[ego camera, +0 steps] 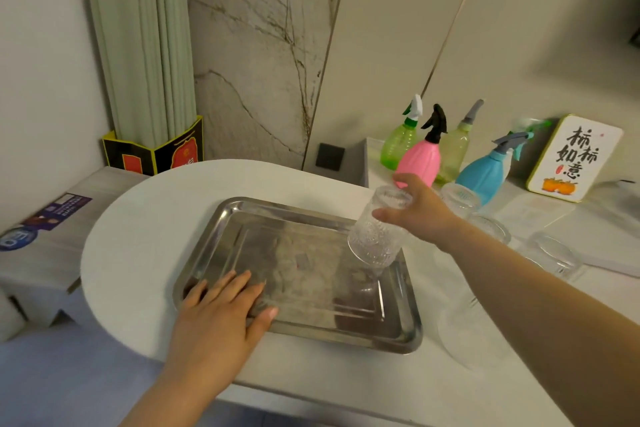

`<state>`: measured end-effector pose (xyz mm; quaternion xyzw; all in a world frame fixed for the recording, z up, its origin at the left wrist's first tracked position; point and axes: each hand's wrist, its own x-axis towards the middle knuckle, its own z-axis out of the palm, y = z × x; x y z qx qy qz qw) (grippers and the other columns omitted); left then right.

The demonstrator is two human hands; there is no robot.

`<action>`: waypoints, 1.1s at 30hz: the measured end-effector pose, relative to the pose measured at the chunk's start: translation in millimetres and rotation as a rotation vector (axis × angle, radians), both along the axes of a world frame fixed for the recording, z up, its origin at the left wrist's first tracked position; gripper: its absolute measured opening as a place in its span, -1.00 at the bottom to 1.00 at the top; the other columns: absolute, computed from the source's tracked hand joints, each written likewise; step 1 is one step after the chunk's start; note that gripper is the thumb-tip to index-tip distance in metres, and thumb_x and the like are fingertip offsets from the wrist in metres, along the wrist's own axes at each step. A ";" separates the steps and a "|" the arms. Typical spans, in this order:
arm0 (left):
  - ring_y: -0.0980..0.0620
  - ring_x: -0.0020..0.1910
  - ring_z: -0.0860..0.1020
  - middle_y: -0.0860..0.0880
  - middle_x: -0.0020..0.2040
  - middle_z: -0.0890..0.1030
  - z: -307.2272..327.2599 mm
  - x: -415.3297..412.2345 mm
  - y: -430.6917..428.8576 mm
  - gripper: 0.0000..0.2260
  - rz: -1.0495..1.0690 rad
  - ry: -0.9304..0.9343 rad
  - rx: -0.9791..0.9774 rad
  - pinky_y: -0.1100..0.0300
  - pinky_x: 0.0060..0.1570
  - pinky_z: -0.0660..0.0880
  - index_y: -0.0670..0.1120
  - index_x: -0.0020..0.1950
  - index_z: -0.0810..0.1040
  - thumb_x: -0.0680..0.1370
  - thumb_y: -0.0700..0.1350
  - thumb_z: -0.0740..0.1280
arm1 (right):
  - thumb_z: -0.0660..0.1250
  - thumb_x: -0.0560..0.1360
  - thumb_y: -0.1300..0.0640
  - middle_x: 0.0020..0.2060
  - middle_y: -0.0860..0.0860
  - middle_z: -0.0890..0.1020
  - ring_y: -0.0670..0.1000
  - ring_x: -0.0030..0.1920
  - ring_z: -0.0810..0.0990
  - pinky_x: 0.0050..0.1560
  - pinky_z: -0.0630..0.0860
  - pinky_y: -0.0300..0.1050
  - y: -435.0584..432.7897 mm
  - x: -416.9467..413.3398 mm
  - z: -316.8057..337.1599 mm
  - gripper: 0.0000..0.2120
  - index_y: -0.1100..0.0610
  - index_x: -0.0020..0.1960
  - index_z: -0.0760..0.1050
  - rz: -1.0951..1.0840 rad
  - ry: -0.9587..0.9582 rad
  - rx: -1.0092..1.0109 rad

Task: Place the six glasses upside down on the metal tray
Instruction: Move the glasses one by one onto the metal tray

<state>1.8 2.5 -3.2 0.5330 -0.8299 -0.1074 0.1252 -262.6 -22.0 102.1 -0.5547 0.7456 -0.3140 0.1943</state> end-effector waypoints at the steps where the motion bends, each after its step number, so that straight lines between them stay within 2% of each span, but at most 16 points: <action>1: 0.14 0.45 0.16 0.11 0.46 0.26 -3.9 0.4 -0.6 -0.05 0.007 0.026 0.001 0.11 0.40 0.07 0.13 0.35 0.30 0.19 0.39 -0.50 | 0.44 0.33 0.10 0.35 0.12 0.34 0.11 0.32 0.32 0.15 0.28 -0.14 0.3 1.8 -2.1 -0.31 0.08 0.35 0.18 0.009 0.017 0.003; 3: 0.16 0.46 0.09 0.13 0.48 0.20 -5.5 0.8 -1.0 -0.07 0.006 0.024 -0.002 0.13 0.41 0.01 0.15 0.38 0.24 0.17 0.36 -0.49 | 0.44 0.33 0.11 0.34 0.12 0.34 0.10 0.31 0.32 0.09 0.24 -0.19 -0.9 4.1 -5.2 -0.31 0.10 0.35 0.17 0.017 0.046 0.010; 6: 0.14 0.46 0.12 0.12 0.47 0.22 -4.1 0.2 -1.1 -0.03 0.014 0.050 -0.027 0.12 0.41 0.02 0.14 0.38 0.26 0.16 0.39 -0.51 | 0.44 0.33 0.11 0.33 0.14 0.34 0.12 0.29 0.34 0.14 0.28 -0.15 -3.0 5.4 -8.8 -0.30 0.10 0.36 0.16 0.018 0.081 0.032; 11: 0.06 0.41 0.27 0.05 0.40 0.38 -3.6 0.0 -0.8 0.09 0.037 0.093 -0.033 0.04 0.38 0.16 0.07 0.31 0.40 0.15 0.40 -0.62 | 0.45 0.31 0.08 0.33 0.14 0.34 0.12 0.28 0.36 0.18 0.34 -0.07 -6.6 9.8 -15.3 -0.28 0.08 0.35 0.16 0.016 0.105 0.053; 14: -0.04 0.28 0.46 -0.03 0.24 0.56 -3.9 -1.1 0.9 -0.02 0.030 0.080 -0.063 -0.06 0.24 0.35 -0.01 0.15 0.56 0.31 0.37 -0.52 | 0.44 0.31 0.06 0.33 0.14 0.31 0.12 0.28 0.36 0.12 0.35 -0.10 -8.5 11.4 -18.4 -0.29 0.08 0.35 0.16 0.034 0.160 0.081; 16: -0.06 0.24 0.50 -0.05 0.19 0.60 -4.2 -1.3 1.7 -0.06 0.020 0.057 -0.038 -0.08 0.20 0.39 -0.03 0.11 0.59 0.35 0.36 -0.47 | 0.43 0.33 0.04 0.34 0.14 0.28 0.12 0.30 0.35 0.15 0.35 -0.08 -8.5 10.3 -18.9 -0.30 0.09 0.35 0.16 0.039 0.167 0.108; 18: -0.02 0.29 0.45 -0.02 0.26 0.55 -5.6 -1.9 0.8 -0.01 0.018 0.069 -0.076 -0.05 0.26 0.33 0.00 0.17 0.55 0.30 0.38 -0.53 | 0.41 0.34 0.02 0.36 0.13 0.24 0.12 0.32 0.32 0.20 0.35 -0.05 -6.8 9.7 -19.1 -0.29 0.08 0.37 0.13 0.050 0.167 0.138; 22: 0.12 0.44 0.18 0.12 0.44 0.30 -10.8 -0.1 -2.9 0.12 0.018 0.052 -0.100 0.11 0.40 0.09 0.12 0.35 0.31 0.08 0.36 -0.70 | 0.41 0.34 -0.01 0.42 0.10 0.19 0.11 0.38 0.23 0.31 0.27 0.01 2.3 9.1 -8.9 -0.24 0.06 0.40 0.07 0.075 0.126 0.177; 24: 0.08 0.42 0.25 0.08 0.40 0.37 -6.9 -0.2 0.6 0.09 0.013 0.068 -0.105 0.07 0.39 0.12 0.08 0.31 0.38 0.14 0.39 -0.65 | 0.40 0.35 -0.01 0.42 0.09 0.21 0.11 0.39 0.22 0.33 0.24 0.02 11.4 4.7 5.1 -0.25 0.07 0.40 0.09 0.078 0.141 0.147; 27: -0.06 0.32 0.42 -0.05 0.24 0.56 -3.4 0.3 5.5 -0.03 -0.002 0.081 -0.144 -0.04 0.33 0.23 -0.05 0.16 0.55 0.32 0.41 -0.47 | 0.39 0.36 0.01 0.40 0.09 0.27 0.10 0.36 0.27 0.31 0.25 -0.01 33.6 -7.6 26.8 -0.31 0.07 0.38 0.14 0.060 0.255 0.116; 30: -0.11 0.29 0.44 -0.10 0.22 0.57 1.1 1.6 10.3 -0.10 -0.043 0.095 -0.150 0.06 0.33 0.08 -0.09 0.10 0.59 0.39 0.38 -0.39 | 0.38 0.37 0.01 0.38 0.08 0.29 0.08 0.33 0.30 0.30 0.27 -0.03 66.7 -24.0 34.9 -0.36 0.05 0.36 0.18 0.022 0.295 0.175; 33: -0.18 0.08 0.60 -0.14 0.03 0.67 4.6 2.7 18.2 -0.24 -0.081 0.012 -0.218 0.12 0.24 0.09 -0.12 -0.05 0.65 0.52 0.24 -0.27 | 0.38 0.37 0.01 0.39 0.06 0.27 0.07 0.35 0.27 0.34 0.24 -0.05 102.2 -38.3 28.9 -0.37 0.02 0.35 0.19 -0.014 0.303 0.247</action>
